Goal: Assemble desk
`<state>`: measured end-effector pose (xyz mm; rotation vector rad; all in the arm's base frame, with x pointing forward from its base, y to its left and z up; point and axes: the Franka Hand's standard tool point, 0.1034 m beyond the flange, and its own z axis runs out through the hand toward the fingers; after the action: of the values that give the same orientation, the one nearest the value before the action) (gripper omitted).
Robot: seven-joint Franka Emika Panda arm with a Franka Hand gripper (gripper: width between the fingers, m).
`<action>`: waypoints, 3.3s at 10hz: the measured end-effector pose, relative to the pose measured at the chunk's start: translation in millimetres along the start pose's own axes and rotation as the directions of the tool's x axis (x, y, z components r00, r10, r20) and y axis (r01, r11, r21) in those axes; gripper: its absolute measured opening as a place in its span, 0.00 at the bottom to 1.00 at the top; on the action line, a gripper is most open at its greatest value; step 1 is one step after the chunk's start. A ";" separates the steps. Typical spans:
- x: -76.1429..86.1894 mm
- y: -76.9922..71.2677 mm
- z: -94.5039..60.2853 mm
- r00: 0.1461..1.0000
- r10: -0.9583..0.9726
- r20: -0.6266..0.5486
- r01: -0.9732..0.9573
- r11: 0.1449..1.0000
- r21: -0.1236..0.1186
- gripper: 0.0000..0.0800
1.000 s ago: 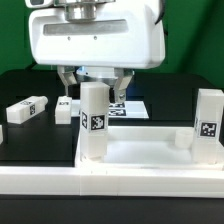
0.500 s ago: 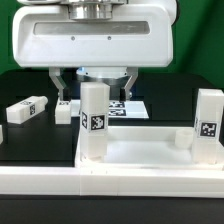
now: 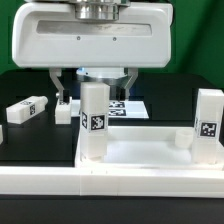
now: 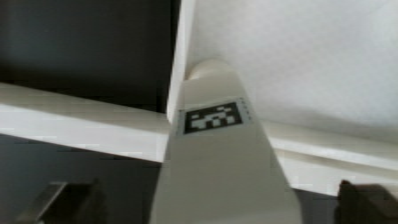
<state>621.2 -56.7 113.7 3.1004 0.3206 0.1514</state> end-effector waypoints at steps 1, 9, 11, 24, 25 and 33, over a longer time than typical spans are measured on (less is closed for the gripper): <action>-0.2 0.3 0.1 1.000 0.001 0.000 -0.001 1.000 0.000 0.81; -0.4 1.7 -0.1 0.971 0.237 -0.005 -0.237 0.971 0.029 0.36; -0.7 1.7 0.1 0.911 0.413 0.000 -0.413 0.910 0.040 0.36; -1.7 -1.8 1.9 0.511 0.859 0.026 -0.859 0.511 0.030 0.77; -0.9 -3.3 1.7 0.602 0.798 0.019 -0.798 0.602 0.026 0.77; 4.3 -3.0 3.3 0.989 0.150 0.008 -0.150 0.989 0.016 0.81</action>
Offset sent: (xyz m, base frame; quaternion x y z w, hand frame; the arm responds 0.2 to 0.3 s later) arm 0.0000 0.0000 0.0000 0.0000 0.0000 0.0000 1.0000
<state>625.1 -53.0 110.6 3.1396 0.0881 0.1413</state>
